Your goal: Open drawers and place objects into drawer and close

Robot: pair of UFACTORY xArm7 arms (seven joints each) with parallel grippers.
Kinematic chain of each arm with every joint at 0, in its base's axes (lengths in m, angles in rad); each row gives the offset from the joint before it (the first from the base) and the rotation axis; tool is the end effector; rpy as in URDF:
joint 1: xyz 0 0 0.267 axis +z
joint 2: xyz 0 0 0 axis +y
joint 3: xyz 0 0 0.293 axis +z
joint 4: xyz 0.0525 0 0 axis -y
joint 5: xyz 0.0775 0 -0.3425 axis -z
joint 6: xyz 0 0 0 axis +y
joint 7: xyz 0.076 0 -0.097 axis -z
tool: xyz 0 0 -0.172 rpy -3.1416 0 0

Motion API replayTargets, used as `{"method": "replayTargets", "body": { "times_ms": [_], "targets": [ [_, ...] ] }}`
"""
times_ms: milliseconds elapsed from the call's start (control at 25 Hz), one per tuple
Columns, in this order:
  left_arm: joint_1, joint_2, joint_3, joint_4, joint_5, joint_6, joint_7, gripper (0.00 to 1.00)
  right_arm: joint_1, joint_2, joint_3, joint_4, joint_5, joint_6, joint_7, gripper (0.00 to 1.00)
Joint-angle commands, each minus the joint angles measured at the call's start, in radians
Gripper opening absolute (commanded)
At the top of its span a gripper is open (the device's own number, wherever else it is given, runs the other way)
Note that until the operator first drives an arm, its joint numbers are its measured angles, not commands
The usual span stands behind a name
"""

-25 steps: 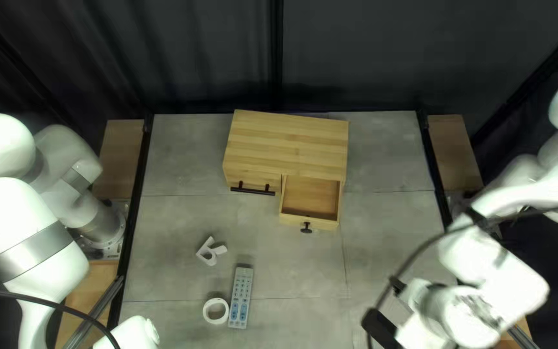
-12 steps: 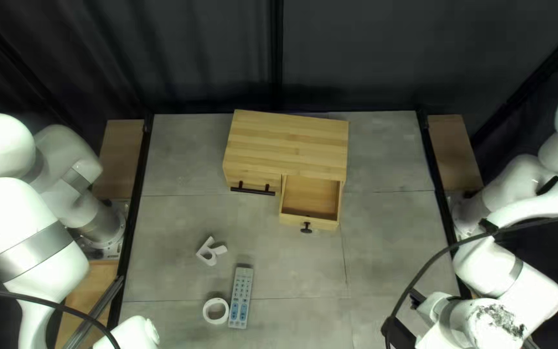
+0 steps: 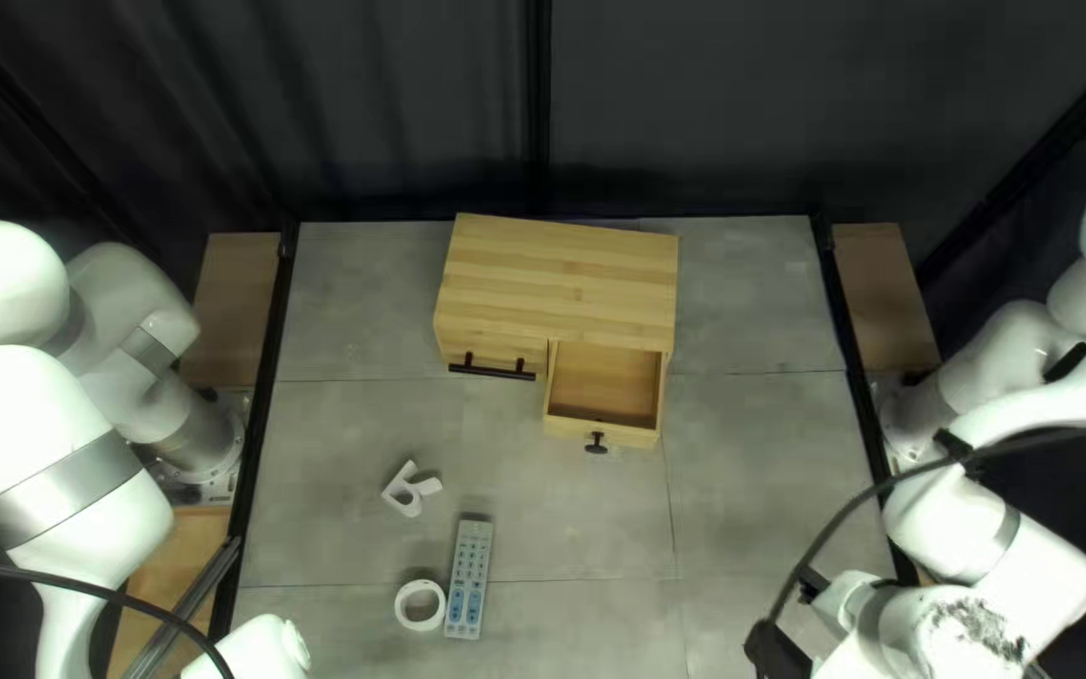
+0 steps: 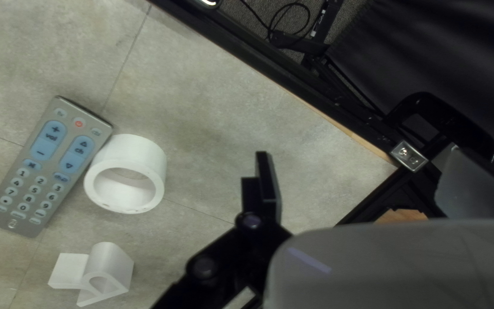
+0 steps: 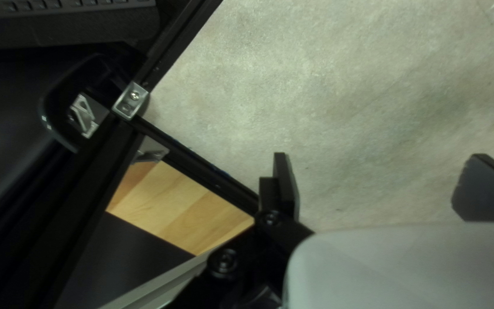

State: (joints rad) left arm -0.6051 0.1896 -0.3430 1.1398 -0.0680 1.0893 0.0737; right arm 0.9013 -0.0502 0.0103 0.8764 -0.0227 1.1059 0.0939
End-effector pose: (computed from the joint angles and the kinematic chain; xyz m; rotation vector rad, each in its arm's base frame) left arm 0.2586 -0.3933 0.1384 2.7096 -1.4536 -0.2597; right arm 0.2395 0.3014 0.1403 2.7727 1.2210 -0.2241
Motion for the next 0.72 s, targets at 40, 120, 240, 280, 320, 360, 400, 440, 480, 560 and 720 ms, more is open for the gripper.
{"method": "replayTargets", "body": {
  "times_ms": [40, 120, 240, 280, 320, 360, 400, 440, 480, 560, 720],
  "targets": [
    [0.0, 0.0, 0.0, 0.0, 0.0, 0.0, 0.0, 1.0, 0.035, 0.076, 0.034, 0.018, 0.01, -0.042, 0.003, 1.0],
    [0.0, 0.0, 0.0, 0.0, 0.0, 0.0, 0.0, 1.0, 0.045, 0.091, 0.044, 0.008, 0.012, -0.066, 0.0, 1.0],
    [0.0, 0.0, 0.0, 0.0, 0.0, 0.0, 0.0, 1.0, 0.057, 0.097, 0.056, -0.025, 0.01, -0.111, 0.004, 1.0],
    [0.0, 0.0, 0.0, 0.0, 0.0, 0.0, 0.0, 1.0, 0.057, 0.098, 0.057, -0.03, 0.011, -0.118, 0.004, 1.0],
    [0.0, 0.0, 0.0, 0.0, 0.0, 0.0, 0.0, 1.0, 0.057, 0.1, 0.056, -0.038, 0.013, -0.132, 0.005, 1.0],
    [0.0, 0.0, 0.0, 0.0, 0.0, 0.0, 0.0, 1.0, 0.056, 0.103, 0.056, -0.041, 0.014, -0.14, 0.006, 1.0],
    [0.0, 0.0, 0.0, 0.0, 0.0, 0.0, 0.0, 1.0, 0.054, 0.107, 0.053, -0.045, 0.018, -0.152, 0.007, 1.0],
    [0.0, 0.0, 0.0, 0.0, 0.0, 0.0, 0.0, 1.0, 0.051, 0.11, 0.05, -0.048, 0.021, -0.161, 0.008, 1.0],
    [0.0, 0.0, 0.0, 0.0, 0.0, 0.0, 0.0, 1.0, 0.048, 0.11, 0.048, -0.051, 0.023, -0.167, 0.011, 1.0],
    [0.0, 0.0, 0.0, 0.0, 0.0, 0.0, 0.0, 1.0, 0.048, 0.11, 0.048, -0.051, 0.023, -0.167, 0.011, 1.0],
    [0.0, 0.0, 0.0, 0.0, 0.0, 0.0, 0.0, 1.0, 0.048, 0.11, 0.048, -0.051, 0.023, -0.167, 0.011, 1.0]
  ]
}}
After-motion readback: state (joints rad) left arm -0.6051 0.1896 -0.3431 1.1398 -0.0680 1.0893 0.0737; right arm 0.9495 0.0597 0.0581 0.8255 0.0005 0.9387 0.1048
